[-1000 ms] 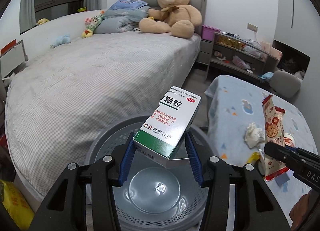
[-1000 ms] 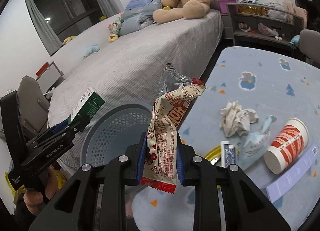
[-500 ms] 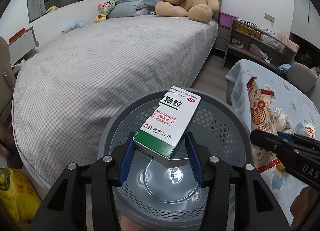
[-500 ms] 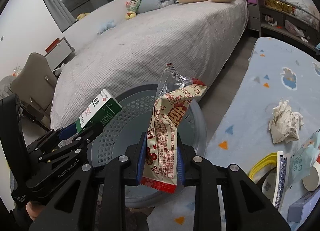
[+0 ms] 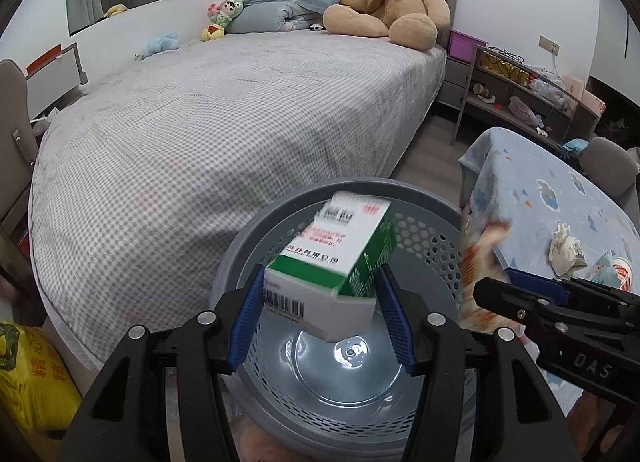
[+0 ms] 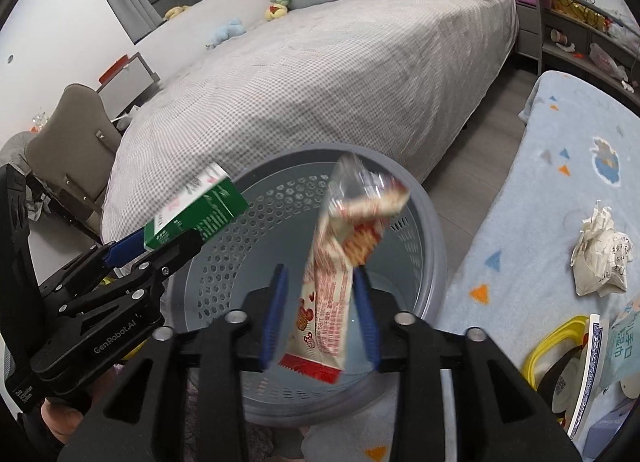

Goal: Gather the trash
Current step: 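Carry both items over the grey basket and open both tools, then withdraw both tools from the basket back toward the table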

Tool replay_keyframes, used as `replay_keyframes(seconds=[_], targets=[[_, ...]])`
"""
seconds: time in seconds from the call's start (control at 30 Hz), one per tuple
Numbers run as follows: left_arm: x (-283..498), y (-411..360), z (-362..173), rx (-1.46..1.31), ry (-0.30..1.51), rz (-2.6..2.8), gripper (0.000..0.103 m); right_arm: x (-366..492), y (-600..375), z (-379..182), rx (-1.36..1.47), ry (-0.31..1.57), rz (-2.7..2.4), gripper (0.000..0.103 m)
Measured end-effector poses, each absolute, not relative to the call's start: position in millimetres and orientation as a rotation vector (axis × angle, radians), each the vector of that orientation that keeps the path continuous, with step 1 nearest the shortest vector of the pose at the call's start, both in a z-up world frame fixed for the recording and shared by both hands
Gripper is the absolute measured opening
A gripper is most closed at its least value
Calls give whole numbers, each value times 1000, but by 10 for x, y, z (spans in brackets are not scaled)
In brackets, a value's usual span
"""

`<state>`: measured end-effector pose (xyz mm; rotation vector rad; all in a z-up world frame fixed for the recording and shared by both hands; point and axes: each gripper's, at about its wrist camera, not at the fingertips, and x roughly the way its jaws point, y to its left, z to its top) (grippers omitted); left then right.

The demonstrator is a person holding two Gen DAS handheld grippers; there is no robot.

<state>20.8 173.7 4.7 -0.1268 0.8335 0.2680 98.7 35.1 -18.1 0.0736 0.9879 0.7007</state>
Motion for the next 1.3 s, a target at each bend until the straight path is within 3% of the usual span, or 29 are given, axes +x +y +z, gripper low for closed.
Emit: replay_keyframes(seconds=[0.03,0.7,1.3], targets=[[199,1744,47,-129,833,274,63,983,345,-171,77,979,700,62],[152,1769,103,-120,808,321,68,948,322,-191,66,966,661,63],[136,1740,138,-101,786,318,74,869,164,-150,85,944,603,71]])
